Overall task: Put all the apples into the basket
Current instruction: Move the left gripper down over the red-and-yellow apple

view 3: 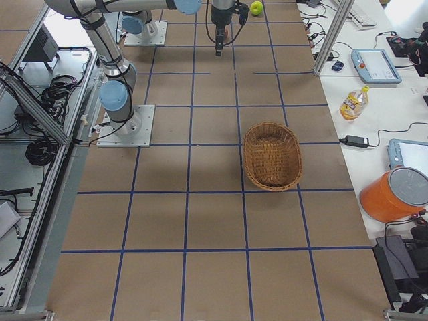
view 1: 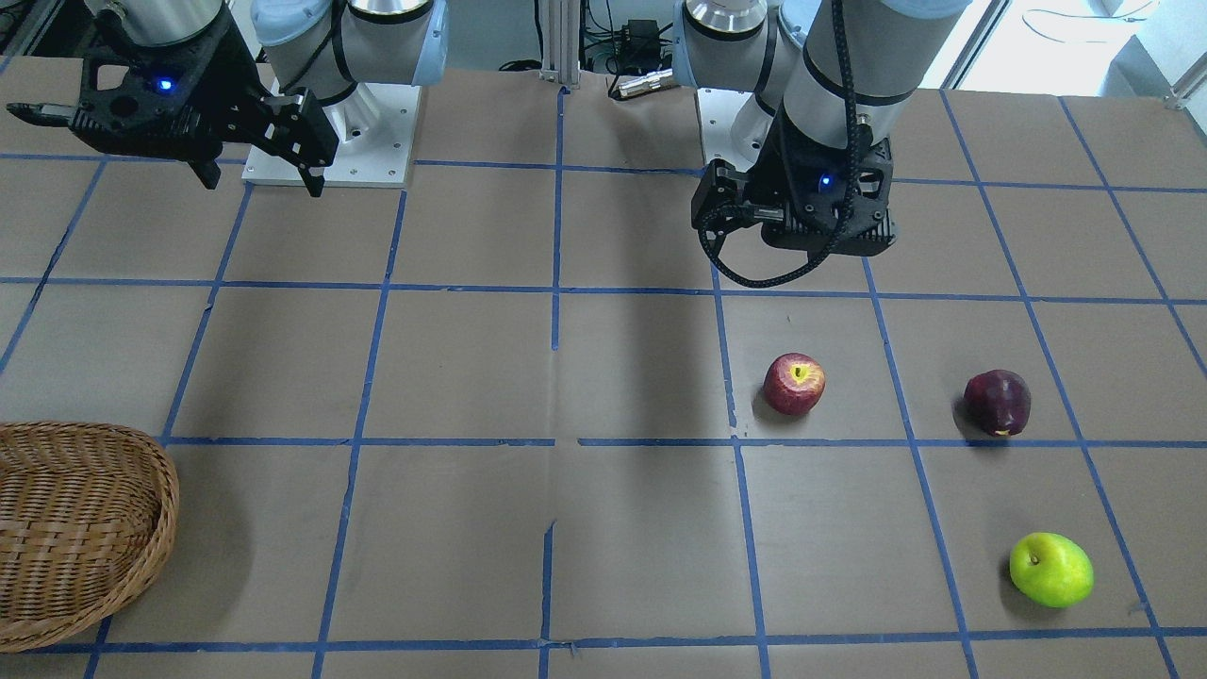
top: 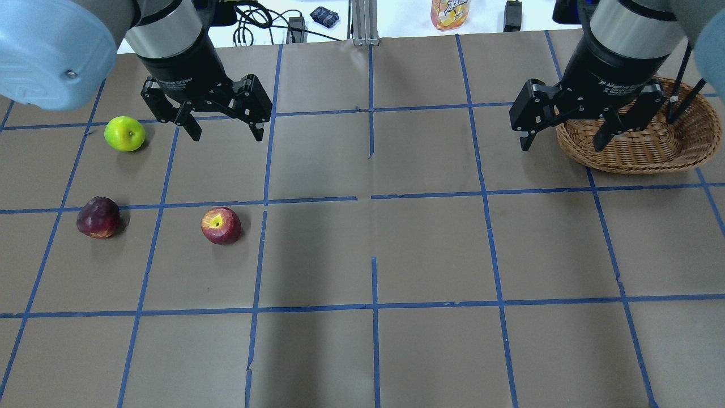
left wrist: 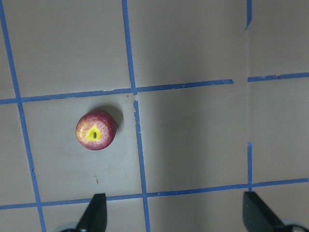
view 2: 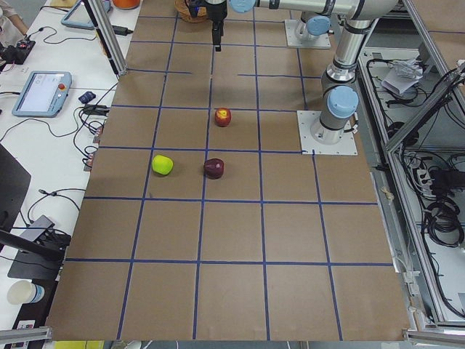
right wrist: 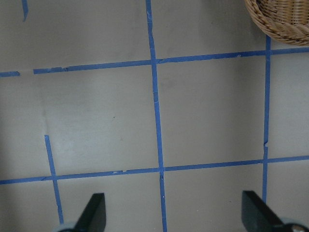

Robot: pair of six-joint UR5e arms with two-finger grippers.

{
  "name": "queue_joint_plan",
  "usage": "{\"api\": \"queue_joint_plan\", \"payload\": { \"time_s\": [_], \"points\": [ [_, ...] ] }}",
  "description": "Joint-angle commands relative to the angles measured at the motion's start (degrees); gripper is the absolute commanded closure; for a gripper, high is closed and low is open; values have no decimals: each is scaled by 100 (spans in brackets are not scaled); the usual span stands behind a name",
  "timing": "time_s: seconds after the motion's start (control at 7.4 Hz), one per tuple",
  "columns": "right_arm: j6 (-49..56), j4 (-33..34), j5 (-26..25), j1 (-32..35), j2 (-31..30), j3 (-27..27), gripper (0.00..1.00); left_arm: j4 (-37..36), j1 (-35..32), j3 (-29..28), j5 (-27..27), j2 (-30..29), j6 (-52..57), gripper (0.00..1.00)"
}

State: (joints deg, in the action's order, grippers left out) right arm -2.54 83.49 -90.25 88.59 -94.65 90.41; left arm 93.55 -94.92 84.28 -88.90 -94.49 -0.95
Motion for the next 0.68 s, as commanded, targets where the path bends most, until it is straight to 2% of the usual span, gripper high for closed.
{"api": "queue_joint_plan", "payload": {
  "time_s": [0.0,0.54],
  "points": [
    [-10,0,-10,9,-1,3,0,5,-9,-17,-13,79,-2,0],
    [-10,9,-10,-17,-1,-6,0,5,105,193,13,-166,190,0]
  ]
}}
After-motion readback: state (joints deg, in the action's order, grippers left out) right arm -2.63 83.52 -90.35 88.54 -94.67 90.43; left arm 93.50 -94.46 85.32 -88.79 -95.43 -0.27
